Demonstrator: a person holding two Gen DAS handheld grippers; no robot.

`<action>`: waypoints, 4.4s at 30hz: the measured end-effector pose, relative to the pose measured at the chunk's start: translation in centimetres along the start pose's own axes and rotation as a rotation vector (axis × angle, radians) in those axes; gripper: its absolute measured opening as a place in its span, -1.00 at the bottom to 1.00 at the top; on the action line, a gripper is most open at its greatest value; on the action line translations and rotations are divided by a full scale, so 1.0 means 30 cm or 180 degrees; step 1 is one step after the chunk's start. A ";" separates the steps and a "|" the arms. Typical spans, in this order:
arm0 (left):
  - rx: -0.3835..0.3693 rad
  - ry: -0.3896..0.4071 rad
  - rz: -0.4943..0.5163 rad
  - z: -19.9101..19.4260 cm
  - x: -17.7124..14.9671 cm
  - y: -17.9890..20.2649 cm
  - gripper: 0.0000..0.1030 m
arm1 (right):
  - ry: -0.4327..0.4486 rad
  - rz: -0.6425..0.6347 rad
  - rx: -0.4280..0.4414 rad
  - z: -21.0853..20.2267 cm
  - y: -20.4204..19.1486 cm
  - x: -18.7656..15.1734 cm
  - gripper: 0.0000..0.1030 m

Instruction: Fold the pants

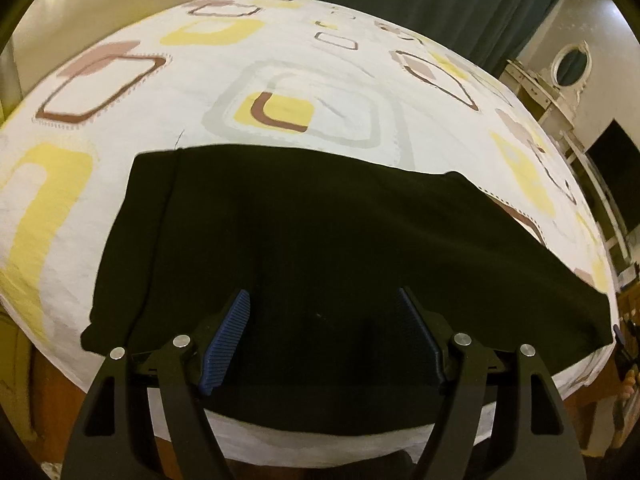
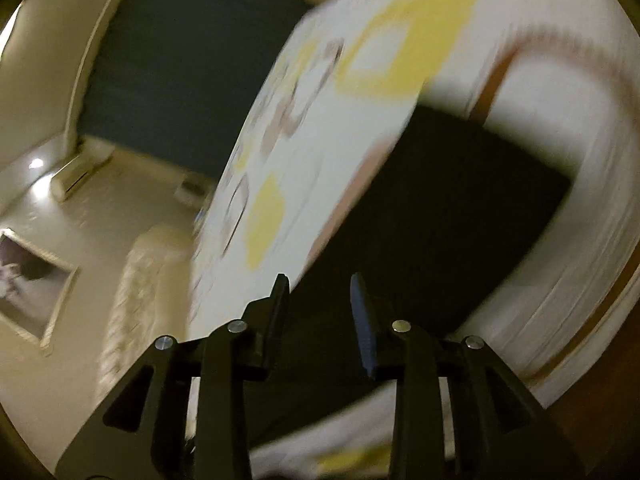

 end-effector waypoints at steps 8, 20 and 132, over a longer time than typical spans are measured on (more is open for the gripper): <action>-0.0114 0.0039 0.0175 -0.055 -0.040 0.089 0.43 | -0.0619 0.0300 -0.0007 0.228 0.004 -0.231 -0.39; -0.0260 0.0045 0.0278 -0.070 -0.056 0.161 0.43 | -0.0789 0.0543 0.0020 0.308 -0.025 -0.362 -0.12; -0.0082 0.0246 -0.0146 -0.115 0.012 0.008 0.52 | -0.0566 -0.2488 -0.0640 0.195 -0.802 -0.088 -0.73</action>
Point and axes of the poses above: each gripper's, at about its wrist camera, not at the fingertips, and z roughly the way its jaws point, y to its right, x to its top, the point moved 5 cm from there along z, roughly the way its jaws point, and after that the axes turned 6 degrees about x, right-handed, at the moved point
